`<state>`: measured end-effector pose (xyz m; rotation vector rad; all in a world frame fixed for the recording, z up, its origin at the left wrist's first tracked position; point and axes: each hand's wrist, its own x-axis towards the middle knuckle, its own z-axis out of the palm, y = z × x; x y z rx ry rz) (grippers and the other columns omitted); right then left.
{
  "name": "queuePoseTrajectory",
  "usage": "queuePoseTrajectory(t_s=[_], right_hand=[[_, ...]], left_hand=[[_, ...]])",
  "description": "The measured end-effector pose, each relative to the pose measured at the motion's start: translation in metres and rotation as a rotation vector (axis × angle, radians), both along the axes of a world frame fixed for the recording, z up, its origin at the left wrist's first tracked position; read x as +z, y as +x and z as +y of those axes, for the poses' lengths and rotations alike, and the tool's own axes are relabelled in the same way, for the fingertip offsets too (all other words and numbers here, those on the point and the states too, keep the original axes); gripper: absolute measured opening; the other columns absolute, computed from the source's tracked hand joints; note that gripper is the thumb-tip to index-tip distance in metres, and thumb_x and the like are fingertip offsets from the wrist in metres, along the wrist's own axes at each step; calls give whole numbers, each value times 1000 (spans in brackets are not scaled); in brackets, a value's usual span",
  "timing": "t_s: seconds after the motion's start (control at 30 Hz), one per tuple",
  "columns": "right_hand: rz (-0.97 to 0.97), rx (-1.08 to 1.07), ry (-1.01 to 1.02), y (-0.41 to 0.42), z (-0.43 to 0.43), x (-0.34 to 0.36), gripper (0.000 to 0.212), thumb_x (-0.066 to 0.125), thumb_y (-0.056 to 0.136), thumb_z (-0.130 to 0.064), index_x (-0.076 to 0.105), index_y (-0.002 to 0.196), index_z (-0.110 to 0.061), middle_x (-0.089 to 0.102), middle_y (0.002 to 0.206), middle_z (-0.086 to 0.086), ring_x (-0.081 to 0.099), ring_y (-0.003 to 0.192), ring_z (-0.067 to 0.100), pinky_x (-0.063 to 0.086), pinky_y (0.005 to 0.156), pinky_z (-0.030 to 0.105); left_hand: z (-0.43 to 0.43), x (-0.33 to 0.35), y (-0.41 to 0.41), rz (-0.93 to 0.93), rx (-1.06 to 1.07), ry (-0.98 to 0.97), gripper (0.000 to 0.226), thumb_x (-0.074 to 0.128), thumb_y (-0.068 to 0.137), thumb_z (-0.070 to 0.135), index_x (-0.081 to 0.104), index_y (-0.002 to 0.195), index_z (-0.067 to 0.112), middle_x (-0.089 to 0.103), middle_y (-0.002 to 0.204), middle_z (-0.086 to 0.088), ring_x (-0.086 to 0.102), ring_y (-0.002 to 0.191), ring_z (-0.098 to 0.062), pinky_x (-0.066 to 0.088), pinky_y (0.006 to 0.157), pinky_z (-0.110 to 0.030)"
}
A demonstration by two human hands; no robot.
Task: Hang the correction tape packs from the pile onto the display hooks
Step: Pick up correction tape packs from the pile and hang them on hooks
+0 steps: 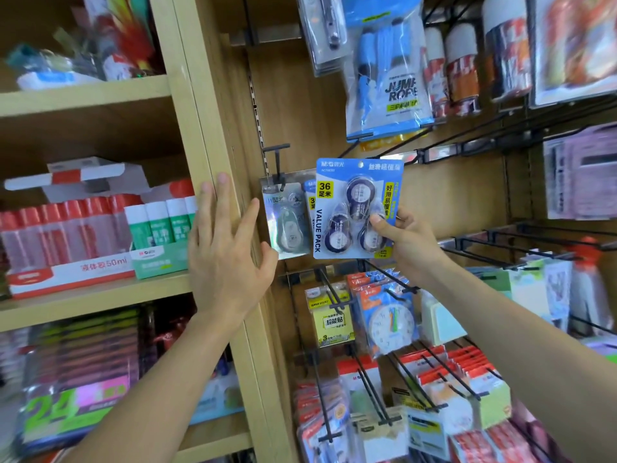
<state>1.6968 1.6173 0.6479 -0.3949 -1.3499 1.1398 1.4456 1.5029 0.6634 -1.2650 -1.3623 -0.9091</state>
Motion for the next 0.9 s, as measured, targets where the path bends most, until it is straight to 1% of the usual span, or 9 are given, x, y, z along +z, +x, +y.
queuePoseTrajectory(t_s=[0.17, 0.3, 0.43, 0.53, 0.6, 0.7, 0.73, 0.8, 0.9], right_hand=[[6, -8, 20, 0, 3, 4, 64, 83, 68, -45, 62, 121, -16, 73, 113, 13, 70, 103, 38, 47, 81, 77], [8, -13, -13, -2, 14, -1, 36, 72, 88, -23, 64, 120, -7, 73, 111, 15, 69, 105, 37, 52, 92, 63], [-50, -87, -9, -7, 17, -3, 28, 69, 92, -21, 66, 117, -8, 74, 108, 11, 71, 102, 29, 55, 93, 55], [-109, -276, 34, -11, 12, -4, 26, 70, 91, -20, 60, 114, -11, 71, 106, 6, 69, 101, 24, 57, 90, 47], [-134, -506, 102, -12, 5, -7, 36, 71, 90, -19, 52, 121, -15, 60, 111, -2, 62, 101, 19, 54, 87, 37], [-183, -899, 417, -10, 0, -11, 47, 70, 86, -14, 49, 128, -11, 48, 120, 2, 50, 110, 19, 41, 91, 30], [-234, -960, 532, -11, 0, -12, 47, 69, 84, -12, 51, 127, -10, 49, 122, 6, 48, 112, 22, 39, 92, 31], [-419, -990, 693, -17, 0, -15, 50, 69, 82, -18, 53, 128, -12, 48, 129, 8, 46, 116, 27, 40, 95, 39], [-718, -1024, 748, -27, 2, -15, 64, 67, 84, -37, 42, 142, -23, 32, 150, 11, 34, 134, 34, 37, 101, 51]], left_hand=[[-2, -4, -1, -6, -19, -18, 60, 56, 86, 33, 53, 144, 20, 10, 169, -7, 5, 156, -26, 37, 111, -49], [-5, -17, -4, -9, -60, -54, 63, 60, 82, 27, 53, 145, 19, 10, 169, -8, 5, 156, -27, 43, 107, -51], [-9, -23, -6, -33, -70, -89, 64, 62, 80, 22, 53, 144, 19, 8, 169, -7, 3, 156, -26, 43, 107, -51], [-9, -24, -5, -47, -97, -107, 60, 62, 80, 20, 57, 140, 19, 9, 169, -6, 4, 156, -26, 45, 103, -51], [-9, -24, -5, -50, -107, -115, 58, 63, 80, 20, 58, 138, 19, 10, 169, -6, 3, 156, -26, 45, 104, -52], [-9, -25, -5, -51, -113, -116, 56, 64, 80, 19, 59, 136, 18, 11, 169, -7, 4, 156, -26, 44, 105, -52], [-9, -25, -5, -50, -115, -116, 56, 64, 80, 19, 59, 136, 18, 11, 169, -7, 5, 156, -27, 44, 105, -51], [-10, -26, -5, -47, -121, -117, 55, 64, 81, 19, 59, 136, 18, 11, 169, -7, 5, 156, -27, 45, 104, -52], [-10, -26, -5, -43, -125, -114, 55, 64, 81, 19, 60, 135, 18, 12, 168, -7, 5, 156, -27, 45, 103, -52]])
